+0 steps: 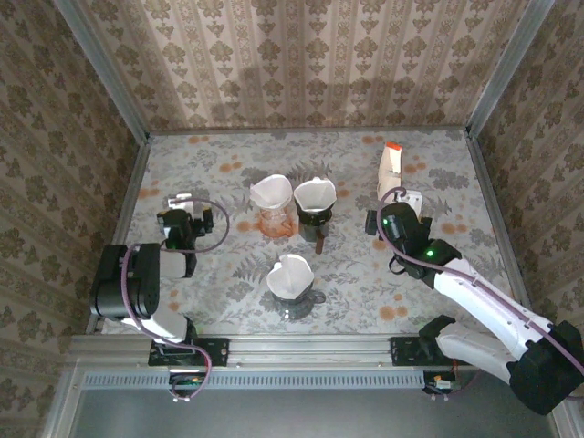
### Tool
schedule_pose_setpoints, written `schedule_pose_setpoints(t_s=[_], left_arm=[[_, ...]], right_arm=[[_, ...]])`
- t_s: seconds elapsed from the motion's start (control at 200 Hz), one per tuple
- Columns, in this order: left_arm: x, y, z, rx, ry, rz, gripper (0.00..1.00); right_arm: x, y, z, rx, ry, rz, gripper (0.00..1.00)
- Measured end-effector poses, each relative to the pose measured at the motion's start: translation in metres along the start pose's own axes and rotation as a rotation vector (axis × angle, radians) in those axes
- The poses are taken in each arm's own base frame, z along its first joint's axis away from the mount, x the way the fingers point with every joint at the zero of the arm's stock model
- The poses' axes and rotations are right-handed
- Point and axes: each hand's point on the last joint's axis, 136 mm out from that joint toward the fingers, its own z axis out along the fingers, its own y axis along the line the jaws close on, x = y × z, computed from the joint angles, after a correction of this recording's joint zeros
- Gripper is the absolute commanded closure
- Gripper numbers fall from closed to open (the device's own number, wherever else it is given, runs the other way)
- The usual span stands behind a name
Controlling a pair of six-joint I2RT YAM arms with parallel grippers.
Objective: Place the coffee filter in the dripper
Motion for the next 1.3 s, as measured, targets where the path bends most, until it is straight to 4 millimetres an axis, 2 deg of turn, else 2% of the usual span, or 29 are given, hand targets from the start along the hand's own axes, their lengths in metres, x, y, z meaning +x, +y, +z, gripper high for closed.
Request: schedule_pose_setpoints(t_s=[0.11,0.305,0.375,0.55,0.68,0.765,0.92,1.05,1.125,1.3], left_arm=[[0.0,-0.003,0.0,0.016,-0.002,0.001,0.0],[-0.004,-0.001,0.0,-0.007,-0.016,0.001,0.0],[-0.005,0.0,0.0,-0.015,-0.018,0.0,0.0],[-0.005,0.003,-0.001,-0.027,-0.021,-0.001,0.0],[-0.006,0.001,-0.001,-0.025,-0.021,0.001,0.0],[-0.006,0.001,-0.001,-0.026,-0.021,0.002,0.0],[-0.006,0.001,-0.001,-0.028,-0.022,0.001,0.0],[-0.006,0.002,-0.001,-0.03,-0.022,0.001,0.0],[-0.006,0.002,-0.001,-0.03,-0.022,0.001,0.0],[-0.006,0.002,-0.001,-0.031,-0.022,0.001,0.0]], right_arm=[[-0.005,-0.001,-0.001,-0.009,-0.029,-0.021,0.0],[-0.026,-0.009,-0.003,-0.023,-0.156,-0.027,0.0],[-0.027,-0.02,0.004,-0.015,-0.205,-0.026,0.0],[-0.015,-0.075,0.033,0.118,-0.186,-0.018,0.0],[-0.014,-0.087,0.049,0.144,-0.192,-0.024,0.0],[-0.007,-0.084,0.069,0.136,-0.17,-0.047,0.0],[0.018,-0.073,0.105,0.098,-0.112,-0.113,0.0],[0.015,-0.066,0.12,0.065,-0.151,-0.123,0.0],[0.021,-0.065,0.129,0.047,-0.136,-0.124,0.0],[0.018,-0.065,0.135,-0.009,-0.167,-0.106,0.0]])
